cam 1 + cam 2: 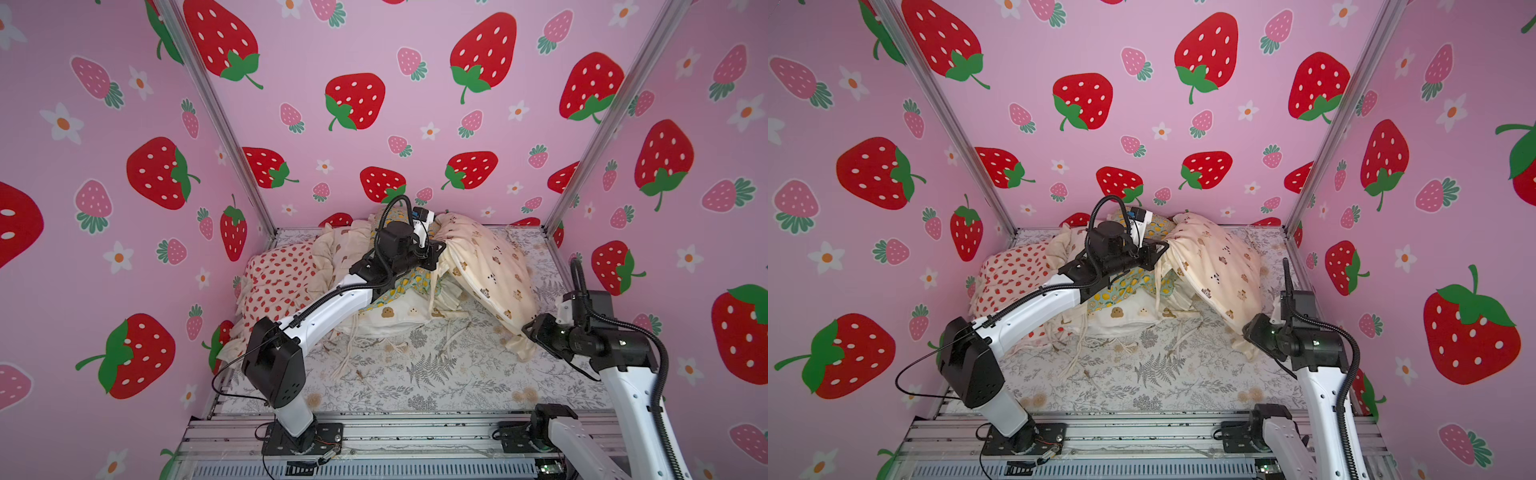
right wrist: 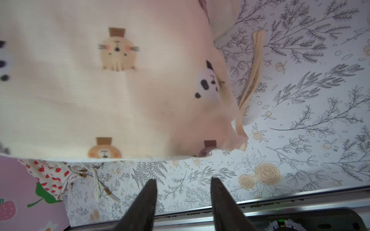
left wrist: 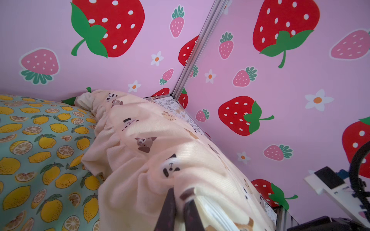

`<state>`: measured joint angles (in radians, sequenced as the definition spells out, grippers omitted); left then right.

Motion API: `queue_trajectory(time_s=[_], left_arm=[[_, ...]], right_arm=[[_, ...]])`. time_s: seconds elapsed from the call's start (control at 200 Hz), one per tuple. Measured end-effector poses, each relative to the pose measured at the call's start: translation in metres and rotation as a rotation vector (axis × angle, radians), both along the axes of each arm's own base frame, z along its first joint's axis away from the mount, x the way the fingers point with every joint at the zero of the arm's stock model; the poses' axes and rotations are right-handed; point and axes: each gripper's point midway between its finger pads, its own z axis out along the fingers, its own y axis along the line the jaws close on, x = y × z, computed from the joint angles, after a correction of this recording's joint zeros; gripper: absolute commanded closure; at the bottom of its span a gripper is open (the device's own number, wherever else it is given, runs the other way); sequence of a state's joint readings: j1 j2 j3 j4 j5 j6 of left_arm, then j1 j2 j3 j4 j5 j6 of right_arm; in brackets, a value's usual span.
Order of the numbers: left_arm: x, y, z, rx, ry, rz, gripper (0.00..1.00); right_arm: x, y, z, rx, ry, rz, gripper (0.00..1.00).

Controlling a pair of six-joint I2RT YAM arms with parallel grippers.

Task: Zip up pillowcases
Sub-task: Zip the zipper on the pillowcase, then place the pillowcase at the corner of the board.

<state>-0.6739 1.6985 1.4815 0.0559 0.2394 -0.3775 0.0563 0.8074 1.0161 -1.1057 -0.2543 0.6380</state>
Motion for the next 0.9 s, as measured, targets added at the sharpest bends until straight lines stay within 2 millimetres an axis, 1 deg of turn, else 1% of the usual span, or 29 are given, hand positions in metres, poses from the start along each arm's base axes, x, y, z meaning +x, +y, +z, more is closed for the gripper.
queue_trajectory(time_s=[0.055, 0.155, 0.265, 0.335, 0.395, 0.475, 0.53, 0.605, 0.685, 0.81, 0.9], left_arm=[[-0.002, -0.005, -0.005, 0.002, 0.011, -0.008, 1.00], [-0.007, -0.014, -0.011, 0.007, 0.026, -0.022, 1.00], [-0.011, -0.021, -0.018, 0.016, 0.036, -0.036, 1.00], [-0.012, -0.025, -0.021, 0.019, 0.039, -0.041, 1.00], [-0.013, -0.028, -0.023, 0.027, 0.044, -0.042, 1.00], [-0.014, -0.029, -0.022, 0.029, 0.043, -0.040, 1.00], [-0.016, -0.031, -0.021, 0.028, 0.040, -0.043, 1.00], [-0.018, -0.033, -0.020, 0.030, 0.038, -0.045, 1.00], [-0.022, -0.036, -0.022, 0.036, 0.040, -0.055, 1.00], [-0.030, -0.043, -0.024, 0.046, 0.043, -0.069, 1.00], [-0.038, -0.052, -0.027, 0.048, 0.048, -0.092, 1.00]], right_arm=[[-0.001, 0.004, 0.011, 0.024, -0.023, 0.002, 0.32], [-0.002, 0.014, 0.026, 0.074, -0.070, 0.022, 0.26], [-0.007, 0.028, 0.033, 0.123, -0.088, 0.064, 0.22], [-0.005, 0.040, 0.031, 0.149, -0.090, 0.100, 0.22], [-0.003, 0.053, 0.024, 0.159, -0.076, 0.143, 0.21], [0.004, 0.070, 0.013, 0.164, -0.045, 0.194, 0.21], [0.013, 0.081, 0.003, 0.165, -0.022, 0.218, 0.21], [0.027, 0.087, -0.015, 0.158, 0.011, 0.215, 0.21], [0.037, 0.084, -0.035, 0.136, 0.040, 0.188, 0.20], [0.056, 0.072, -0.047, 0.135, 0.029, 0.124, 0.21], [0.078, 0.055, -0.058, 0.111, 0.032, 0.062, 0.21]])
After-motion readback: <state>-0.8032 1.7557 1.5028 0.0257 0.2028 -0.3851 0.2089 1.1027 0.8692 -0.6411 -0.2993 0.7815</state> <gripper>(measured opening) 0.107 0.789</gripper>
